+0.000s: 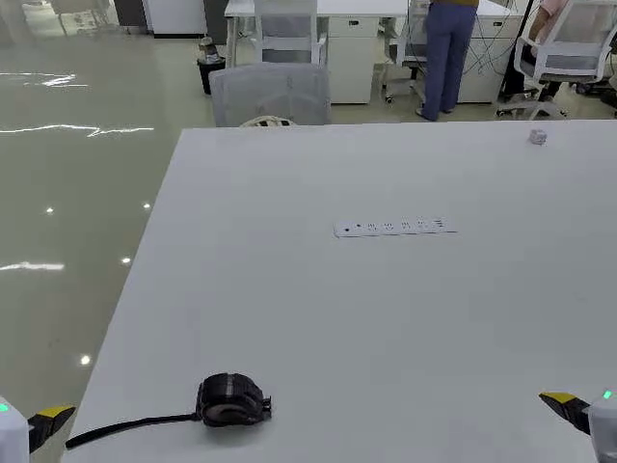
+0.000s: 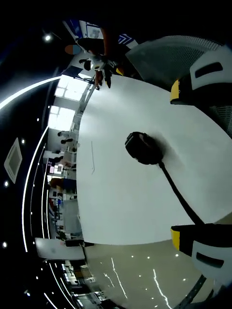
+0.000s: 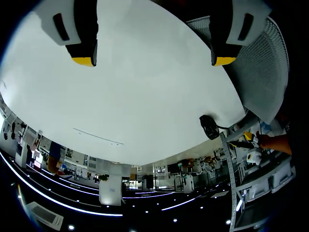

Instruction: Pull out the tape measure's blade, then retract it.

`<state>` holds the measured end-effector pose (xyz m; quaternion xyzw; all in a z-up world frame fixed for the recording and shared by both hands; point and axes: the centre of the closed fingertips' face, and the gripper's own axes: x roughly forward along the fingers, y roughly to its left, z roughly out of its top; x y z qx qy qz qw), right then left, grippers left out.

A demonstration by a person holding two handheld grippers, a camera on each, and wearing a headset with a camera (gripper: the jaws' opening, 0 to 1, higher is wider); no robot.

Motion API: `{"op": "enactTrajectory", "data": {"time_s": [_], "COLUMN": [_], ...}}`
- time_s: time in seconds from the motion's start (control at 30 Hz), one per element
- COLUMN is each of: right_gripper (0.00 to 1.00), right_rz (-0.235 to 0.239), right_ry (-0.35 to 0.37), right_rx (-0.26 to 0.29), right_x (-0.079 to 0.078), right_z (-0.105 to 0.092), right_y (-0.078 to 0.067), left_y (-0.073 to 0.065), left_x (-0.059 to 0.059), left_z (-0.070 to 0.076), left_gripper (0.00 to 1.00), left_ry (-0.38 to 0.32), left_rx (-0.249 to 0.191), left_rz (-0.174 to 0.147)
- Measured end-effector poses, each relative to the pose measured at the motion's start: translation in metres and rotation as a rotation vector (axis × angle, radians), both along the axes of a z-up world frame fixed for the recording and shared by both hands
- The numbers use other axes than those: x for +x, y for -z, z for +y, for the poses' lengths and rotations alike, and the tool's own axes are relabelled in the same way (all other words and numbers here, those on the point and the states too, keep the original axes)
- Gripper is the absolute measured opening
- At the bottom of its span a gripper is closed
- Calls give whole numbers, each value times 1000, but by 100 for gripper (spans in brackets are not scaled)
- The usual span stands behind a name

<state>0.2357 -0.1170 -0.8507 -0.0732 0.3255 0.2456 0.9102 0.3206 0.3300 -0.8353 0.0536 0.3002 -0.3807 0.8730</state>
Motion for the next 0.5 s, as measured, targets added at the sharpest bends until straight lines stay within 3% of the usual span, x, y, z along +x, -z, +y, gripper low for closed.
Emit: {"op": "enactTrajectory", "data": {"time_s": [0.23,0.5], "right_gripper": [100,100], "right_rz": [-28,-53], "right_ry": [-110,-175], "right_rx": [9,-1], "right_x": [18,36], "right_z": [24,37], "right_y": [-13,-22], "left_y": [-7,-13], "left_x": [14,25], "left_z": [-25,-49], "left_gripper": [99,99], "left_ry": [147,284], "left_rx": [64,122], "left_rz": [-14,-26]}}
